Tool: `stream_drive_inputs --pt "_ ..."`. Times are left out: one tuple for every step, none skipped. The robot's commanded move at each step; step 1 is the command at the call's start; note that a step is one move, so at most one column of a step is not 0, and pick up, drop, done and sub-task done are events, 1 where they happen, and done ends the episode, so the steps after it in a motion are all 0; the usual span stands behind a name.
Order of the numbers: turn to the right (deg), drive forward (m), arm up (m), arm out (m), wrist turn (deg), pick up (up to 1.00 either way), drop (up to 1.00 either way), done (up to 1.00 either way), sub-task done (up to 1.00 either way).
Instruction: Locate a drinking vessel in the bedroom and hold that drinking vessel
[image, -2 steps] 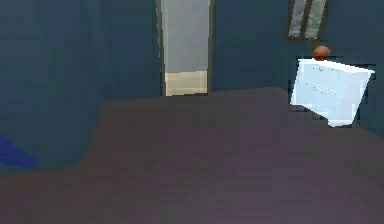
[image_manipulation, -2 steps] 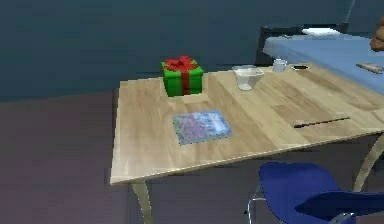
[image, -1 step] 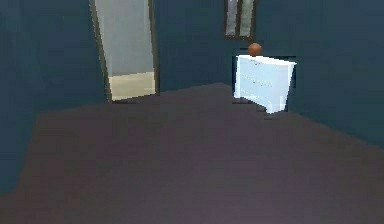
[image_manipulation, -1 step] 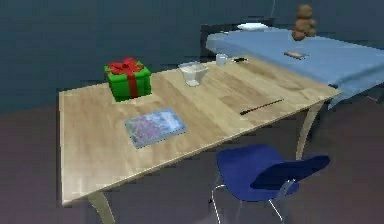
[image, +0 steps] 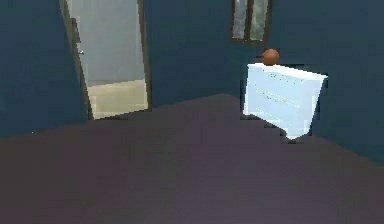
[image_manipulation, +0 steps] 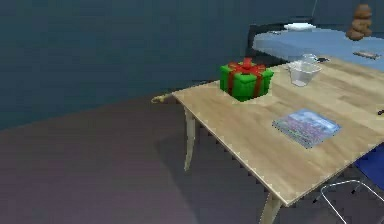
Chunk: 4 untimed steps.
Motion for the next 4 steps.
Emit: stream_drive_inputs --pt "45.0 0.0 0.0 0.0 0.0 0.0 0.0 0.0 0.0" --pt "12.0 0.0 0.0 0.0 0.0 0.0 0.0 0.0 0.0" --pt "0.0 1.0 0.0 0.0 0.0 0.0 0.0 0.0 0.0" --pt "6.0 0.0 0.0 0.0 0.0 0.0 0.0 0.0 0.0"
